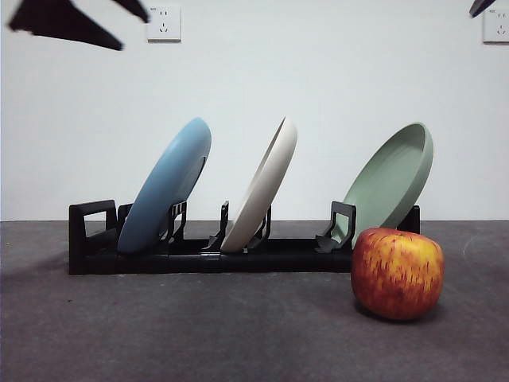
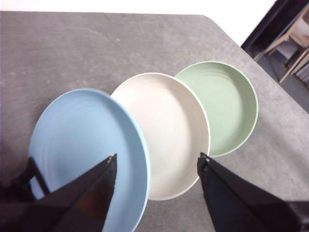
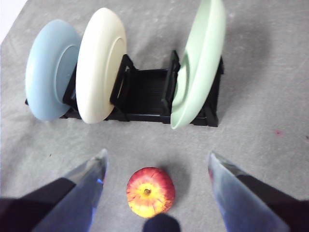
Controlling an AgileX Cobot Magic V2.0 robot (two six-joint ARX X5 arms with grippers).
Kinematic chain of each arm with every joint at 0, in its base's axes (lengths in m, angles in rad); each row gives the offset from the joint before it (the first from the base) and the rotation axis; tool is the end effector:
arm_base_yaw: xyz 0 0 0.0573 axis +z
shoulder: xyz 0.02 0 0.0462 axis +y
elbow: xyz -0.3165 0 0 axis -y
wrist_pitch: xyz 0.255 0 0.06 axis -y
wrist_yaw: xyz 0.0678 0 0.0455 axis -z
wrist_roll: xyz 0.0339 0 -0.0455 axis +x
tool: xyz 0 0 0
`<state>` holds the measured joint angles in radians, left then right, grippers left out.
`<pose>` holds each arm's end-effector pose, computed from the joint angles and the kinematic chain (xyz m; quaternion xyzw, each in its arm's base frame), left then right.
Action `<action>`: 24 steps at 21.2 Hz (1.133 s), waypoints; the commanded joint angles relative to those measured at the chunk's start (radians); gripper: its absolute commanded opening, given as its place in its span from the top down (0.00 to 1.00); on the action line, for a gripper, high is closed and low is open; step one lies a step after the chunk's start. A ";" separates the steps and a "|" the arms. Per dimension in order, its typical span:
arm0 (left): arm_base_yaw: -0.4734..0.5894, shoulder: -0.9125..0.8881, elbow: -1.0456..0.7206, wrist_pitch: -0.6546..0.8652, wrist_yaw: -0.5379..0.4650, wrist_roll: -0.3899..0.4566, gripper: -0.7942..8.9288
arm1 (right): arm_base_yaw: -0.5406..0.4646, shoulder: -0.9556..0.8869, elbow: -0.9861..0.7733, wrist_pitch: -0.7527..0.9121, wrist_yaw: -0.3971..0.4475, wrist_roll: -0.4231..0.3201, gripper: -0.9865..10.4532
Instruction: Take the blue plate from the plate rack,put the plate on the table,take the apple from the table,put the apple in the plate
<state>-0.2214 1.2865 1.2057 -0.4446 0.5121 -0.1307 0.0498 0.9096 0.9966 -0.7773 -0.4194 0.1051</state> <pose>0.2641 -0.0765 0.3977 -0.0964 0.2790 -0.3288 0.8971 0.1497 0.0213 0.3723 0.1102 0.3436 0.2010 0.9107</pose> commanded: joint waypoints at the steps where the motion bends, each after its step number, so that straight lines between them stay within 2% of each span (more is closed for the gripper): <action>1: -0.054 0.114 0.105 -0.071 -0.052 0.029 0.62 | 0.008 0.001 0.003 0.006 -0.001 -0.001 0.61; 7: -0.138 0.364 0.332 -0.219 -0.185 0.053 0.62 | 0.011 0.001 0.003 0.006 -0.001 -0.001 0.61; 15: -0.158 0.465 0.350 -0.224 -0.229 0.053 0.63 | 0.011 0.001 0.003 0.006 0.000 -0.002 0.61; 16: -0.158 0.465 0.350 -0.225 -0.225 0.053 0.65 | 0.011 0.001 0.003 0.006 0.000 -0.002 0.61; 19: -0.158 0.465 0.350 -0.258 -0.222 0.058 0.93 | 0.011 0.001 0.003 0.005 0.000 -0.001 0.61; 24: -0.158 0.464 0.354 -0.275 -0.220 0.057 0.93 | 0.011 0.001 0.003 0.005 0.000 -0.001 0.61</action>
<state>-0.3866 1.7447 1.5581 -0.7177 0.3172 -0.0895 0.0586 0.9096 0.9966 -0.7773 -0.4194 0.1051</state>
